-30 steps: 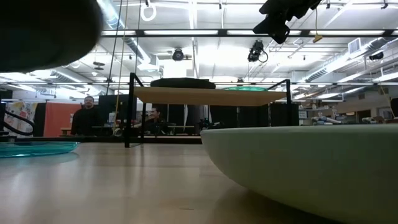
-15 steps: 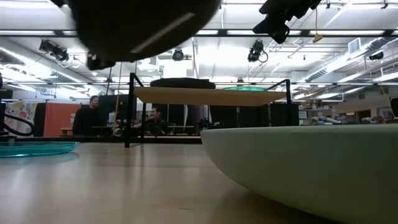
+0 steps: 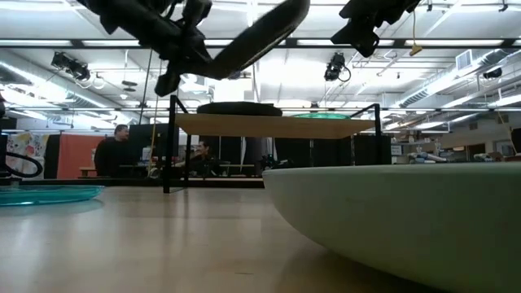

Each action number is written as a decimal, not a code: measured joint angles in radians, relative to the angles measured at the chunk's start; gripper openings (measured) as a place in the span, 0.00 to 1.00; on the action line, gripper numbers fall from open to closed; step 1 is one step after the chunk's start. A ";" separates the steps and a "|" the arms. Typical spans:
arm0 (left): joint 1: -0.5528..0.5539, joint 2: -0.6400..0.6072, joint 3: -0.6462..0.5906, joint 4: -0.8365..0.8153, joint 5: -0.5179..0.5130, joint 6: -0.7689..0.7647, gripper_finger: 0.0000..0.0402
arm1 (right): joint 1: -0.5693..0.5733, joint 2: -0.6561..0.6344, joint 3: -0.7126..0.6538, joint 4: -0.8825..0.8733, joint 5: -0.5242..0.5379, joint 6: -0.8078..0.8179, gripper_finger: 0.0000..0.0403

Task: Place and stack plates onto a shelf
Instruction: Stack the left black plate on top of the dark blue plate on the shelf

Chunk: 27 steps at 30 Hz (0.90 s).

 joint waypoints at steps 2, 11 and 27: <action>0.052 0.000 0.000 0.017 0.015 0.000 0.04 | 0.000 0.000 0.000 0.000 0.000 0.000 0.56; 0.258 0.000 0.000 0.058 0.041 0.001 0.04 | 0.000 0.000 0.000 0.000 0.000 0.000 0.56; 0.434 0.002 0.000 0.045 0.024 0.003 0.04 | 0.000 0.000 0.000 0.000 0.000 0.000 0.56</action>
